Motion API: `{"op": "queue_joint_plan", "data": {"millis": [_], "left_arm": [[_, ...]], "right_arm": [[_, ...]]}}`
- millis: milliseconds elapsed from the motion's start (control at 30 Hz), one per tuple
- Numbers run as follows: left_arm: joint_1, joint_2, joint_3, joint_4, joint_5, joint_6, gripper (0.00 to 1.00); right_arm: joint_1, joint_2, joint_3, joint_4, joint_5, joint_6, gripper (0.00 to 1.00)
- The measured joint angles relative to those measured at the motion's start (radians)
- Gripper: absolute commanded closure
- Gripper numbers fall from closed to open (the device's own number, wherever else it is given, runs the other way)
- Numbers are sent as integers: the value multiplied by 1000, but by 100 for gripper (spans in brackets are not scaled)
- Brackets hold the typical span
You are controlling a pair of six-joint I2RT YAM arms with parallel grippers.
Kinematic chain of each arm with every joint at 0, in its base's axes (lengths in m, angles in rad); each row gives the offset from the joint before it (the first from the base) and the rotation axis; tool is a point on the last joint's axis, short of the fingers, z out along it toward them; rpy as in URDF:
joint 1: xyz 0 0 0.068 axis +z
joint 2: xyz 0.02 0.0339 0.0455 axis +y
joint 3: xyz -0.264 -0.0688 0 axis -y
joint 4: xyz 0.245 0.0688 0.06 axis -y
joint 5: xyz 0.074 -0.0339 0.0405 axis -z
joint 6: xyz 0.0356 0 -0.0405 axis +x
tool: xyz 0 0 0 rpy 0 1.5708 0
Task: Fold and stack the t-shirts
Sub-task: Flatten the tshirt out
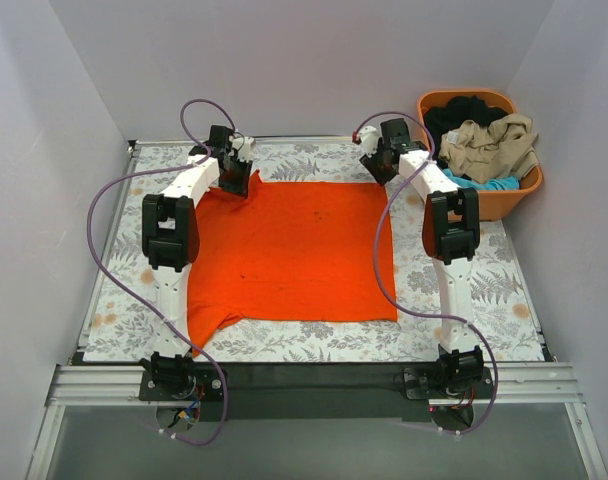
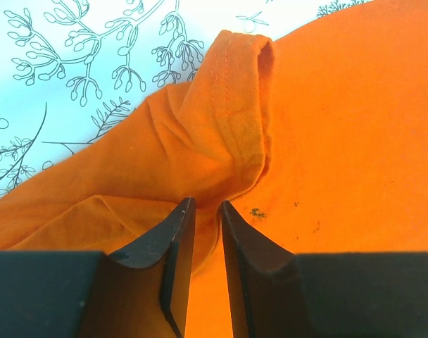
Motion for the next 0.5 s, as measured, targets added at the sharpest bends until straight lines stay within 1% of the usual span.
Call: {"op": "queue_joint_plan", "data": {"millis": [200,267,333,367,400,433,467,500], "left_arm": [[0,0,0,-2,-2,0,76],[0,0,0,-2,-2,0,76],[0,0,0,-4,-3,0,79],[0,1,0,-3,-6,0,83],[0,2,0,-3,-8,-1,88],[0,3,0,-3,-13,-2,91],[0,3,0,-3,-17,-2,95],[0,3,0,-3,-20,-1,100]], "right_arm": [[0,26,0,5,-5,15,56],[0,26,-1,7,-8,15,63],[0,26,-3,7,-13,14,73],[0,26,-3,5,-14,12,83],[0,27,-4,1,-15,8,89],[0,27,-4,-5,-16,9,95],[0,28,-4,-8,-17,8,99],[0,28,-5,-9,-19,9,99]]}}
